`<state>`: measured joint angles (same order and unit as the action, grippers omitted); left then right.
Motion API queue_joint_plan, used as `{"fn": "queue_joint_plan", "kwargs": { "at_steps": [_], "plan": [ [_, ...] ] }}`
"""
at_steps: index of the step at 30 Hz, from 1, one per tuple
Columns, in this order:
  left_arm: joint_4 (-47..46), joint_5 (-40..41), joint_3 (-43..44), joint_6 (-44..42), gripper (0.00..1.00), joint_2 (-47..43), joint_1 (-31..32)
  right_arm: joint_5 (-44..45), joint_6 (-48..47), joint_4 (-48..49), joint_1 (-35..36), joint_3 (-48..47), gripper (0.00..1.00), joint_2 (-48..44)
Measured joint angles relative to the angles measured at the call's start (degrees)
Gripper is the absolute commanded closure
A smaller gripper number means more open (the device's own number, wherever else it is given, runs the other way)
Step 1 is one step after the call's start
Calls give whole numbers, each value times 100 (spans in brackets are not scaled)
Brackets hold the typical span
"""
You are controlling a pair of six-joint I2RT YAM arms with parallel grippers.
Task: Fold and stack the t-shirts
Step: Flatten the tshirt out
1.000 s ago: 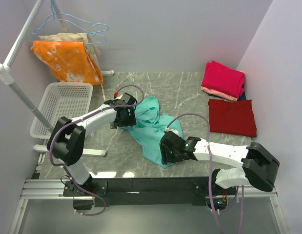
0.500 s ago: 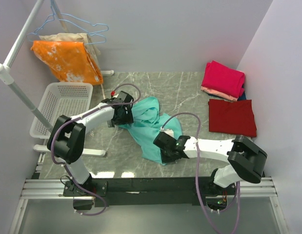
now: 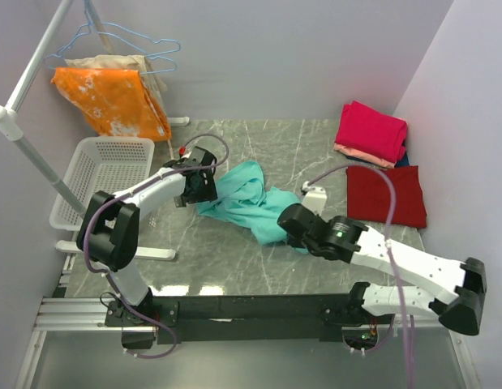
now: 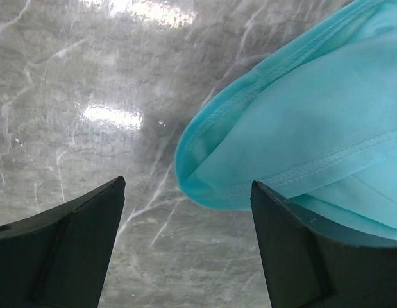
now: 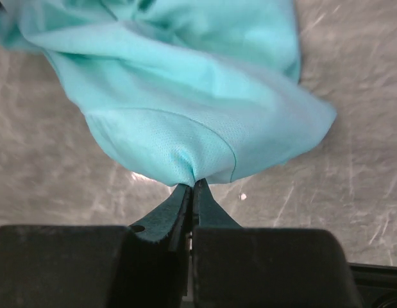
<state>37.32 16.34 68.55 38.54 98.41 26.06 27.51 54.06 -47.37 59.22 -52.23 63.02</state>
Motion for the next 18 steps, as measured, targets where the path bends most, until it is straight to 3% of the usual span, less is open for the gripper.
{"fn": "queue_joint_plan", "kwargs": {
  "at_steps": [6, 11, 18],
  "plan": [
    [-184, -505, 57, -98, 18, -129, -9, 684, 120, -551, -162, -514, 100, -496],
    [-579, -1071, -96, -280, 19, -798, -4, 1117, 146, -802, -358, -896, 100, -673],
    [-922, -1569, -153, -581, 20, -1003, 129, 1532, -262, -568, -1440, -1663, 100, -732]
  ]
}}
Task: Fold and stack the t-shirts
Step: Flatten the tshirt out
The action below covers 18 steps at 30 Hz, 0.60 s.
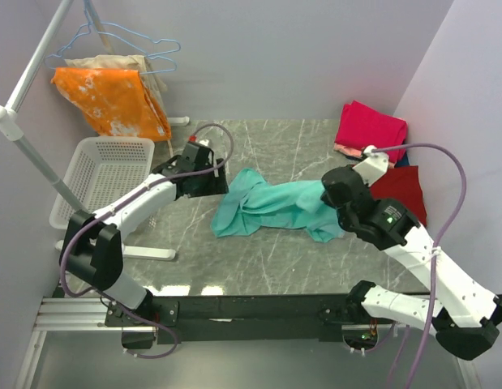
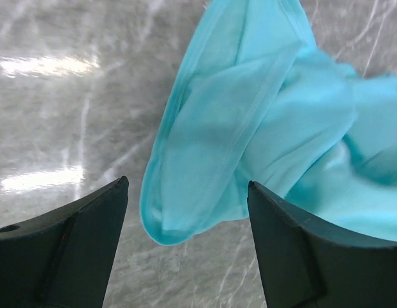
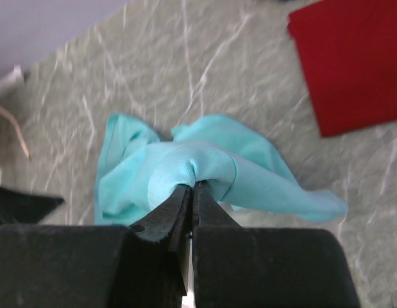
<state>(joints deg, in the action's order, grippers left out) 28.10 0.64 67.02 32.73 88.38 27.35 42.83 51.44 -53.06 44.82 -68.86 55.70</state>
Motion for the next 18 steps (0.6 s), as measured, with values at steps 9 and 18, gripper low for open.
{"fn": "queue_joint_plan", "kwargs": {
  "at_steps": [9, 18],
  "plan": [
    [-4, -127, 46, -216, 19, 479, 951, 258, -719, 457, -1069, -577, 100, 7],
    [-240, -127, 505, -254, 22, 1257, 1578, 153, -732, 649, -1770, -647, 100, 538]
  ]
}}
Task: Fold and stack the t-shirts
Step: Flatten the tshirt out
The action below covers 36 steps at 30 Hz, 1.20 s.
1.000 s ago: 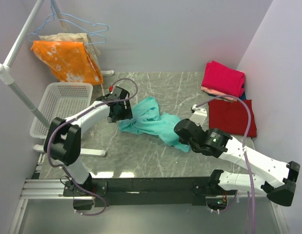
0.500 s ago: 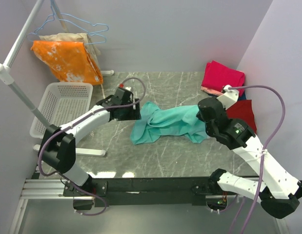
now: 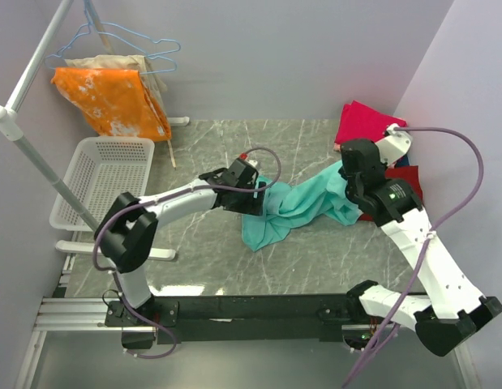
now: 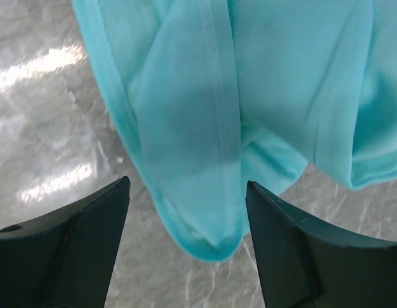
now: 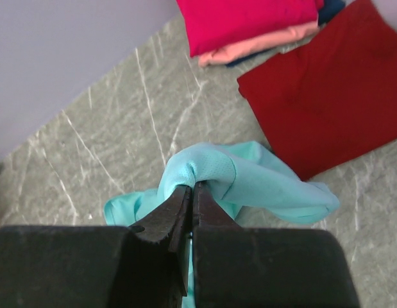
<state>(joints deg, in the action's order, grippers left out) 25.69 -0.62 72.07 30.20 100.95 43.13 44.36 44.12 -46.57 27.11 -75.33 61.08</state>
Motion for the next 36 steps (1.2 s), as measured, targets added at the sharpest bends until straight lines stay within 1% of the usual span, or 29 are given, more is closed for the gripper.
{"fn": "queue_joint_plan", "kwargs": {
  "at_steps": [7, 12, 13, 15, 16, 17, 19, 20, 22, 23, 27, 30, 31, 32, 33, 34, 36],
  "plan": [
    [-131, 9, 527, 72, 26, 769, 188, -343, 39, 138, -92, 293, 100, 59],
    [-92, 304, 885, 118, 28, 1207, 361, -470, 37, 247, -149, 341, 100, 66],
    [-72, 393, 960, 138, 30, 1285, 382, -501, 37, 254, -162, 343, 100, 70],
    [-2, 553, 1113, 197, 38, 1419, 404, -533, 35, 271, -177, 348, 100, 83],
    [81, 772, 1279, 249, 43, 1561, 415, -553, 35, 291, -186, 345, 100, 92],
    [140, 885, 1364, 291, 53, 1626, 415, -568, 33, 302, -192, 348, 100, 101],
    [280, 1193, 1519, 389, 63, 1757, 415, -608, 28, 315, -210, 348, 100, 122],
    [332, 1331, 1561, 431, 71, 1786, 415, -625, 20, 323, -223, 345, 100, 133],
    [444, 1576, 1580, 496, 78, 1799, 409, -640, -2, 334, -251, 345, 100, 155],
    [514, 1687, 1593, 525, 80, 1799, 404, -651, -11, 337, -267, 345, 100, 168],
    [765, 2065, 1652, 603, 79, 1799, 404, -682, -33, 374, -315, 345, 100, 214],
    [964, 2352, 1657, 669, 81, 1744, 404, -715, -31, 376, -341, 345, 100, 251],
    [1054, 2455, 1655, 695, 84, 1683, 404, -726, -31, 376, -352, 345, 100, 260],
    [1130, 2544, 1652, 708, 92, 1615, 400, -739, -31, 376, -369, 345, 100, 273],
    [1233, 2662, 1652, 739, 96, 1508, 391, -745, -31, 376, -387, 345, 100, 282],
    [1316, 2780, 1639, 774, 99, 1364, 372, -754, -31, 376, -413, 345, 100, 293],
    [1484, 2957, 1628, 863, 99, 1058, 328, -776, -35, 376, -485, 345, 100, 302]
  ]
}}
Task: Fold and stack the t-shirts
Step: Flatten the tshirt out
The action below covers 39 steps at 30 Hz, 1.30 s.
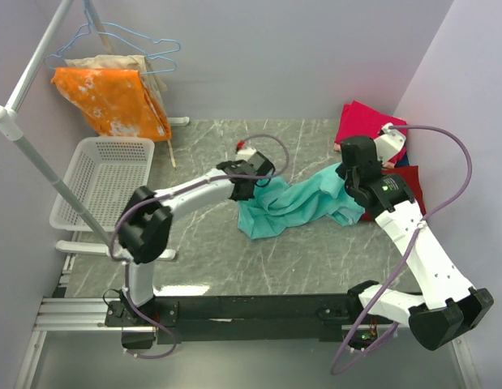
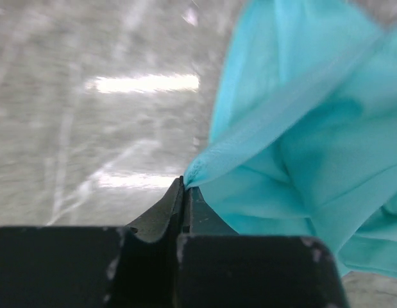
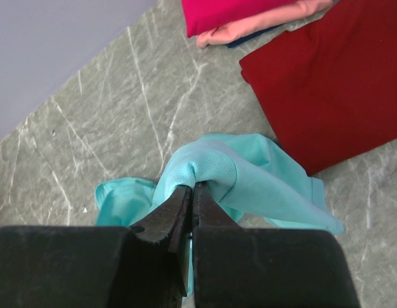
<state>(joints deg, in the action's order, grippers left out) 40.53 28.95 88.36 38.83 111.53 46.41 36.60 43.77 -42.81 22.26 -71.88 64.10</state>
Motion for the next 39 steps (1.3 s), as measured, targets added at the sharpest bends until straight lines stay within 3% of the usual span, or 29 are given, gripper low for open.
{"fn": "queue_joint_plan", "kwargs": {
  "at_steps": [7, 14, 21, 32, 39],
  "plan": [
    [201, 282, -125, 129, 99, -1314, -603, -85, -142, 31, -278, 0, 100, -13],
    [684, 634, -13, 107, 99, -1843, -1106, -219, -321, 35, -426, -57, 100, -79],
    [1084, 970, 551, -136, 99, -2811, -1554, -315, -660, 31, -621, -817, 100, -129],
    [1665, 1346, 1305, -391, 99, -4205, -1593, -702, -990, 20, -638, -1816, 100, -560],
    [1725, 1620, 1694, -562, 99, -4247, -1585, -828, -1137, 168, -638, -2046, 100, -595]
  ]
}}
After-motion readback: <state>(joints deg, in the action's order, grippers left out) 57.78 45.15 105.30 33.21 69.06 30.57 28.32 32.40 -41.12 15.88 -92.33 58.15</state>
